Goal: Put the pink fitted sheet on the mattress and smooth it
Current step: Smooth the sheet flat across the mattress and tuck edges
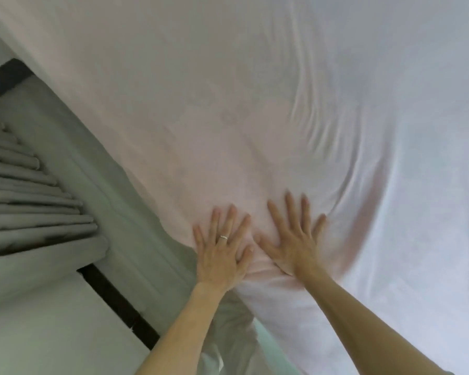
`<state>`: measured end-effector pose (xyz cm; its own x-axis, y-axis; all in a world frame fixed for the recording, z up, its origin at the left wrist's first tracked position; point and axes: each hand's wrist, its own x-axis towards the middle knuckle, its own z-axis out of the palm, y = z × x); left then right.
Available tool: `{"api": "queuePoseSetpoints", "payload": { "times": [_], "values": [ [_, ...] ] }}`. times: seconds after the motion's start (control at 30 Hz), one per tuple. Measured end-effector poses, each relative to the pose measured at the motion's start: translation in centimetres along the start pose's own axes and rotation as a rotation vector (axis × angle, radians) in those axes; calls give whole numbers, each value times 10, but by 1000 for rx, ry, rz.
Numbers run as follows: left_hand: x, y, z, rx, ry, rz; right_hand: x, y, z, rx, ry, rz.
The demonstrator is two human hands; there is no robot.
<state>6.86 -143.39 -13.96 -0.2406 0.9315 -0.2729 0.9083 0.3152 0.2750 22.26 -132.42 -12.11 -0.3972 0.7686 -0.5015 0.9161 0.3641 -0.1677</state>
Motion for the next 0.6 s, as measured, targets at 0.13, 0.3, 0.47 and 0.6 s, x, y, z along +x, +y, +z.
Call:
{"api": "queuePoseSetpoints", "payload": {
  "times": [0.13, 0.3, 0.47, 0.6],
  "values": [
    [-78, 10, 14, -150, -55, -104, -80, 31, 17, -73, -63, 29],
    [-134, 29, 26, -576, -57, -636, -95, 24, -1, -131, -80, 14],
    [-131, 82, 76, -1254, -363, -1053, -45, -15, 5, -141, -66, -105],
    [-135, 106, 88, -1175, 42, -1087, -36, -16, 26, -148, -60, -95]
  ]
}}
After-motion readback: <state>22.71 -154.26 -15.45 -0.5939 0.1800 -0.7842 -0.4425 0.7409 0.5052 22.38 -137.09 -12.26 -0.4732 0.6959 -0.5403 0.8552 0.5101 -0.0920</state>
